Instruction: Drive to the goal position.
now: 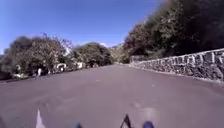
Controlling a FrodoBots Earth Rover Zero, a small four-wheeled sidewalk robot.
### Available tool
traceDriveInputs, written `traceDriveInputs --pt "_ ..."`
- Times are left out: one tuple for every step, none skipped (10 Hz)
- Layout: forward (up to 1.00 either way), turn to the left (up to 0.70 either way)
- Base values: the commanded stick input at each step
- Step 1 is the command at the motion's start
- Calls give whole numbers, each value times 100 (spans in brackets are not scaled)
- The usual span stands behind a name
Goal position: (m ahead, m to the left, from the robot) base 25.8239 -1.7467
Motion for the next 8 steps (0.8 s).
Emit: traceDriveInputs --pt "85 0" --pt "85 0" --pt "85 0" --pt "85 0" --pt "85 0" --pt "85 -12" --pt "85 -25" --pt "85 -34"
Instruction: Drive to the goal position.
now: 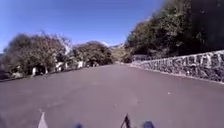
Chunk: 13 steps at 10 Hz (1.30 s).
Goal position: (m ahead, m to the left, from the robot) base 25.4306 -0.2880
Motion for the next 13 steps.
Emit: traceDriveInputs --pt "85 -34" --pt "85 -34" --pt "85 -28" --pt "85 -16" --pt "85 -3" --pt "85 0" --pt "85 0" --pt "85 0" --pt "85 0" --pt "85 0" --pt "85 0" --pt "85 0" --pt "85 0"
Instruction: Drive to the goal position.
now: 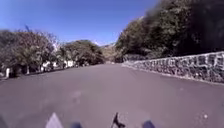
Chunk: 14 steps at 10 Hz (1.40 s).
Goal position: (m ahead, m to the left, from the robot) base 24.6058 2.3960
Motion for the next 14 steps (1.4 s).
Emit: traceDriveInputs --pt "85 0" --pt "85 0" --pt "85 0" --pt "85 0" --pt "85 0" --pt "85 0" --pt "85 0" --pt "85 0" --pt "85 0" --pt "85 0" --pt "85 0" --pt "85 0" --pt "85 0" --pt "85 0"
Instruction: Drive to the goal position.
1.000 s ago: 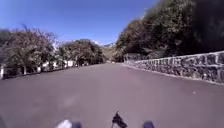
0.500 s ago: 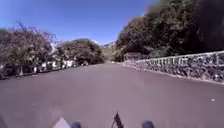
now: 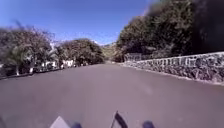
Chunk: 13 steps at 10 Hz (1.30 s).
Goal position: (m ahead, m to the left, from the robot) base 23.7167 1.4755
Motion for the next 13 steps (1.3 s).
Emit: traceDriveInputs --pt "85 0" --pt "85 0" --pt "85 0" --pt "85 0" --pt "85 0" --pt "85 0" --pt "85 0" --pt "85 0" --pt "85 0" --pt "85 0" --pt "85 0" --pt "85 0" --pt "85 0"
